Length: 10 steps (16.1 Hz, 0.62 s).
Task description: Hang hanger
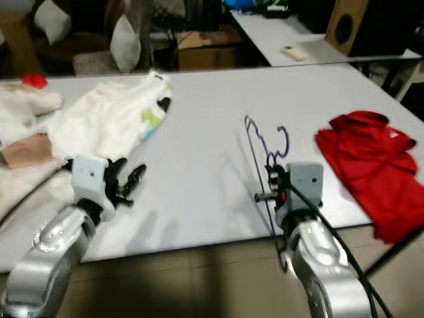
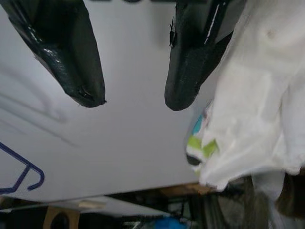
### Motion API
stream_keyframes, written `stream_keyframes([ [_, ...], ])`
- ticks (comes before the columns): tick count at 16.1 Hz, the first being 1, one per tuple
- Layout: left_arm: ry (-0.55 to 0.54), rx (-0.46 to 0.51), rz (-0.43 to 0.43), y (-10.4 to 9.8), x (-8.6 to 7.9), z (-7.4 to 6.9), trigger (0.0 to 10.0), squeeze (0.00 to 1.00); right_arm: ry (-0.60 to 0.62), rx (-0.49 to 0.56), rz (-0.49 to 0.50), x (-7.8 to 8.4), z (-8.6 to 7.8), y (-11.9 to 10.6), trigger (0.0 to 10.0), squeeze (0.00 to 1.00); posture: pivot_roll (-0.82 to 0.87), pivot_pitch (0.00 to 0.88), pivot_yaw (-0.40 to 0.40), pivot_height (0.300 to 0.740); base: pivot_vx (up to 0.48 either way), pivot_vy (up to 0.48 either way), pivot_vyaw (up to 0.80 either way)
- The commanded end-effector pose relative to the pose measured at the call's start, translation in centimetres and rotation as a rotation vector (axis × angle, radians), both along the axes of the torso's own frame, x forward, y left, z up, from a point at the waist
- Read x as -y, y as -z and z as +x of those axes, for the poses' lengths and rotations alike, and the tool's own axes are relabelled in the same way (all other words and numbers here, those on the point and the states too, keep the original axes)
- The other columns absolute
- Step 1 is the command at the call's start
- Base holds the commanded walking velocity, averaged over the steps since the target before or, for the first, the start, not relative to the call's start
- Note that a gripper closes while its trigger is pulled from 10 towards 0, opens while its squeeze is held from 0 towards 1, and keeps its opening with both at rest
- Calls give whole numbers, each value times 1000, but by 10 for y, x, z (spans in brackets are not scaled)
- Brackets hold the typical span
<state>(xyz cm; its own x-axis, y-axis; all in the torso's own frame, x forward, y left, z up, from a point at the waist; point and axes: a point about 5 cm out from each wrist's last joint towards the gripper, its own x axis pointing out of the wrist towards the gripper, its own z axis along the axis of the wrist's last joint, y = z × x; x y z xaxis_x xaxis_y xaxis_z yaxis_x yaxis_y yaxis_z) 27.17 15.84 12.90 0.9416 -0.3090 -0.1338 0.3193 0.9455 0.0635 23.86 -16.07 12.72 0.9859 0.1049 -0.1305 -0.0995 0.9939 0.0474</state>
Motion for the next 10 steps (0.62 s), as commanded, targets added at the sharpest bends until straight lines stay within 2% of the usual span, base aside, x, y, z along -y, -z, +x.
stream_keyframes([
  [1, -8, 0, 5, 1, -1, 1, 10000, 0, -4, 25, -23, 1, 4, -7, 10000, 0, -86, 0, -6, 740, 0, -420, 0],
  [7, -8, 9, 13, -1, 2, 2, 10000, 0, -18, 18, 0, -6, 7, -5, 10000, 0, -63, 0, -25, 740, 0, -418, 0],
  [10, -23, 5, 13, -2, 1, 2, 10000, 0, -19, 13, 19, -6, 10, -7, 10000, 0, -55, 0, -34, 740, 0, 0, -769],
])
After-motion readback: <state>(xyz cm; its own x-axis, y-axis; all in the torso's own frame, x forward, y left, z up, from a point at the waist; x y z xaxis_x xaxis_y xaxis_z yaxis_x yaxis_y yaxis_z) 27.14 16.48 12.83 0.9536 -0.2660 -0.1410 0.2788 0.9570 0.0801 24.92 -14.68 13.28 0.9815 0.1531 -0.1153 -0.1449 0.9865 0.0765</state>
